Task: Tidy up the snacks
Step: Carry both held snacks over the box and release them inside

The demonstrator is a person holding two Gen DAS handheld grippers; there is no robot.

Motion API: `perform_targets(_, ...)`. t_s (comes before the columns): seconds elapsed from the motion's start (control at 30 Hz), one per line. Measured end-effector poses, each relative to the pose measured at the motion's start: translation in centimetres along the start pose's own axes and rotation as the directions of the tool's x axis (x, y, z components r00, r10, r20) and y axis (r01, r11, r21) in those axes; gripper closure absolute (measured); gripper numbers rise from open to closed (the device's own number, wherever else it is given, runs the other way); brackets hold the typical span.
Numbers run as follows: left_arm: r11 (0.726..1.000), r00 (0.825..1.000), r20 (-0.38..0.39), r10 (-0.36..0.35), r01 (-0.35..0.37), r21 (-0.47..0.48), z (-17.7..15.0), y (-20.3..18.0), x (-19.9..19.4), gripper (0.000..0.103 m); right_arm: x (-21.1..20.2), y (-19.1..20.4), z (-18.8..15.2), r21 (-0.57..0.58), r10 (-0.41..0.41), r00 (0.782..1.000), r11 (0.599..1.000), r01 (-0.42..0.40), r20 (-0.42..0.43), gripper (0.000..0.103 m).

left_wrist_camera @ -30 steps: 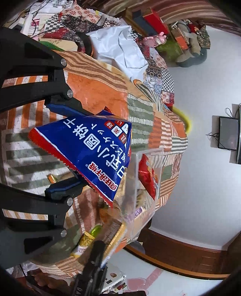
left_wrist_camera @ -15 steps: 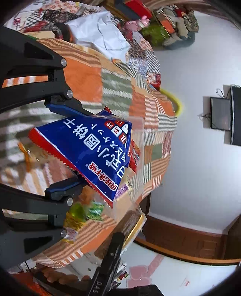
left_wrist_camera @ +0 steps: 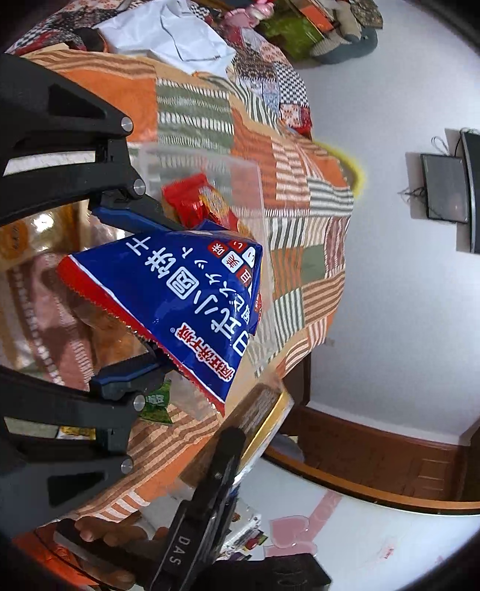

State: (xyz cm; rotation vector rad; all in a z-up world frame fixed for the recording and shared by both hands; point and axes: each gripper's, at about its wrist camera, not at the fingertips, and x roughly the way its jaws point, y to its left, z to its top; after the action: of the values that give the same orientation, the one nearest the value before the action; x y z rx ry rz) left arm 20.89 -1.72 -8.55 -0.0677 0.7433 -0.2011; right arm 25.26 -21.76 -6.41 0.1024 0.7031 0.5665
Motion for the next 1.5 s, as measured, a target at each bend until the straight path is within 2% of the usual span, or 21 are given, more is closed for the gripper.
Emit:
perform_targets(0.2,1.0,0.998,-0.057,-0.017,0.015,-0.019,0.8,-0.3,3.1,0.045,1.7,-0.9,0.7,0.019,0.006,1.0,1.0,-0.006,-0.01,0.07)
perform_targets(0.47,1.0,0.996,-0.086,0.021,-0.019,0.016,2.2,-0.3,5.8,0.045,4.1,-0.8,1.3,-0.011,-0.001,0.999,1.0,0.0,-0.046,0.07)
perform_targets(0.83,0.996,0.983,-0.178,0.038,-0.05,-0.067,3.4,2.3,10.0,0.045,6.6,-1.1,1.5,-0.037,-0.025,0.995,0.999,0.021,-0.099,0.07)
perform_targets(0.93,0.996,0.983,-0.18,0.034,-0.049,-0.077,3.4,2.6,10.2,0.045,7.4,-1.4,1.5,-0.035,-0.026,0.993,0.999,0.022,-0.118,0.07)
perform_targets(1.13,0.997,0.979,-0.196,0.057,-0.066,-0.039,3.2,1.9,10.2,0.044,8.6,-1.4,1.2,-0.024,-0.007,0.988,1.0,0.003,-0.157,0.07)
perform_targets(1.3,0.996,0.972,-0.234,0.017,-0.036,-0.078,2.8,2.4,10.3,0.042,8.8,-0.8,1.1,-0.07,-0.034,0.986,0.997,0.023,-0.161,0.066)
perform_targets(1.4,0.993,0.975,-0.223,-0.012,-0.014,-0.115,2.5,2.8,9.5,0.042,8.0,-0.8,1.1,-0.081,-0.017,0.989,0.997,0.005,-0.147,0.063)
perform_targets(1.5,0.995,0.979,-0.202,-0.015,-0.006,-0.104,2.3,2.5,8.4,0.04,7.1,-0.6,1.3,-0.09,-0.026,0.991,0.996,0.015,-0.129,0.061)
